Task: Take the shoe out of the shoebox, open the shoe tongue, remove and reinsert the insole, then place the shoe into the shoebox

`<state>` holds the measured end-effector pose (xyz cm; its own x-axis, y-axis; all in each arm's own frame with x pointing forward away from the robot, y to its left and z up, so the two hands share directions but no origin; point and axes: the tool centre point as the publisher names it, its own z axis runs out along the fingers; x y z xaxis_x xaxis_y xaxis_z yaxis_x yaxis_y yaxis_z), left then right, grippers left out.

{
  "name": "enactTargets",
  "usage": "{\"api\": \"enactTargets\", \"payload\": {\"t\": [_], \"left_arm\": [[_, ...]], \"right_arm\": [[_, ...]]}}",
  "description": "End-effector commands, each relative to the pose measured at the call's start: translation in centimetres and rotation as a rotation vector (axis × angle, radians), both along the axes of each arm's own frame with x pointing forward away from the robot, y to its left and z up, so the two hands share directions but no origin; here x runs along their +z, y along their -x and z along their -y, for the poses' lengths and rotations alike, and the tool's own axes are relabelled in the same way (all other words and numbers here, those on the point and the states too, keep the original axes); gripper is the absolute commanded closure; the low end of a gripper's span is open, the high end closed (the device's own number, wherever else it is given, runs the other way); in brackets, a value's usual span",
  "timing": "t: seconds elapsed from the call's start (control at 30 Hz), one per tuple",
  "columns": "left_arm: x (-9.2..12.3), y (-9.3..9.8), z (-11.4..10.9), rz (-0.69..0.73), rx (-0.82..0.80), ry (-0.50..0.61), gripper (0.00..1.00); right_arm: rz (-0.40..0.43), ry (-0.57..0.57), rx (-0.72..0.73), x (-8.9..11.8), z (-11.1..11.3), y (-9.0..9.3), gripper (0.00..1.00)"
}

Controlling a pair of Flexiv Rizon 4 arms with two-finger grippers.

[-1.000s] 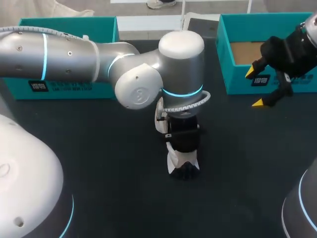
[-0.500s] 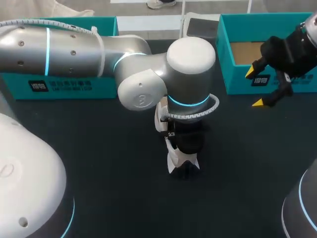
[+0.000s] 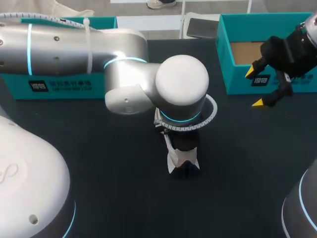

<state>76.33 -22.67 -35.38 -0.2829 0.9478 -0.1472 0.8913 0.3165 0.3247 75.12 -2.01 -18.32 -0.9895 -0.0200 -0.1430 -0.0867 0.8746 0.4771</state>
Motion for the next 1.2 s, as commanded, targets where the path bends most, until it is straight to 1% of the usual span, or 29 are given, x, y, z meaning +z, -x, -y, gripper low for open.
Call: {"api": "enactTargets", "payload": {"t": [0.03,0.3,0.47,0.63,0.77,0.9,1.07,1.2], "left_arm": [[-0.5,-0.3,0.5,-0.017,-0.003,-0.012,0.00],[0.2,-0.3,-0.3,0.008,-0.068,-0.080,0.00],[-0.6,-0.4,-0.4,0.009,-0.097,-0.112,0.00],[-0.9,0.0,-0.7,0.000,-0.105,-0.105,0.00],[0.0,0.3,-1.0,0.014,-0.107,-0.090,0.00],[1.2,-0.2,-1.2,0.019,-0.102,-0.069,0.00],[3.2,-0.2,-1.4,0.017,-0.125,-0.031,0.00],[4.5,-0.8,-1.6,0.017,-0.127,-0.024,0.00]], "right_arm": [[0.000,0.002,-0.001,-0.1,0.0,0.0,0.00],[0.000,0.002,-0.001,-0.1,0.0,0.0,0.00],[0.000,0.002,-0.001,-0.1,0.0,0.0,0.00],[0.000,0.002,-0.001,-0.1,0.0,0.0,0.00],[0.000,0.002,-0.001,-0.1,0.0,0.0,0.00],[0.000,0.002,-0.001,-0.1,0.0,0.0,0.00],[0.000,0.002,-0.001,-0.1,0.0,0.0,0.00],[0.000,0.002,-0.001,-0.1,0.0,0.0,0.00]]}}
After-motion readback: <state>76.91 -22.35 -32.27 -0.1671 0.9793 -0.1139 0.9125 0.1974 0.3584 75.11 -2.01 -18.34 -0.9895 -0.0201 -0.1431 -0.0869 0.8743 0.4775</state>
